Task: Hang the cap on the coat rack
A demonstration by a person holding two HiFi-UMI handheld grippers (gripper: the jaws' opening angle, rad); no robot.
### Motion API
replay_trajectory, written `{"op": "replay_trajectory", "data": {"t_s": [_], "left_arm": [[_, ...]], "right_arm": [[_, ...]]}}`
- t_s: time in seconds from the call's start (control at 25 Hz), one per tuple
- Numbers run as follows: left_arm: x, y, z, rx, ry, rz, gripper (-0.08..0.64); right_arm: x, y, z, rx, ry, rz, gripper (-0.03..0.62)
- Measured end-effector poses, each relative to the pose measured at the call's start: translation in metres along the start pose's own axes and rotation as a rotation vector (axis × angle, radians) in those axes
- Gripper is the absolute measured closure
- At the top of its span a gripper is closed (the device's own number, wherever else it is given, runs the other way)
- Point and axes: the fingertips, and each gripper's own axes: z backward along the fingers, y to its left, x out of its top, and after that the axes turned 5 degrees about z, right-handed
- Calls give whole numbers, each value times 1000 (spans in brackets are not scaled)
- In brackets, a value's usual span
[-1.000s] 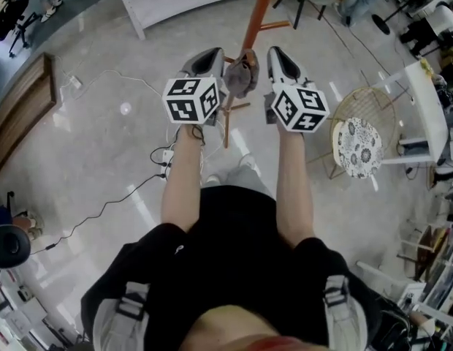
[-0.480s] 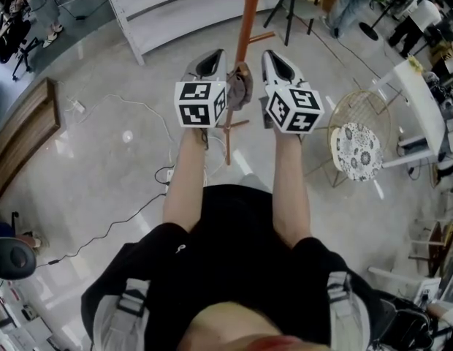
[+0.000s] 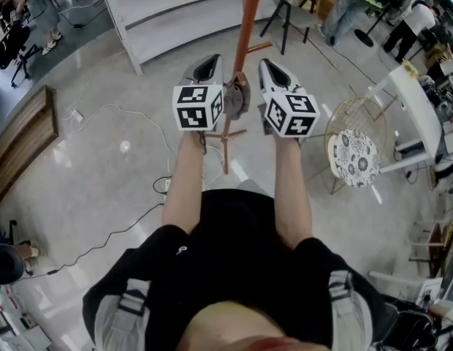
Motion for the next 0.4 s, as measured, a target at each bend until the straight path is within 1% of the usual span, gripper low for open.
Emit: {"op": "replay_trajectory", "data": {"t_s": [0.2, 0.4], "left_arm": [[-17, 8, -12, 6, 20, 35, 560], [-25, 12, -30, -1, 31, 34, 560]], "right_arm": [[-5, -8, -7, 3, 17, 18, 594], [-16, -18, -23, 9, 36, 23, 594]]}}
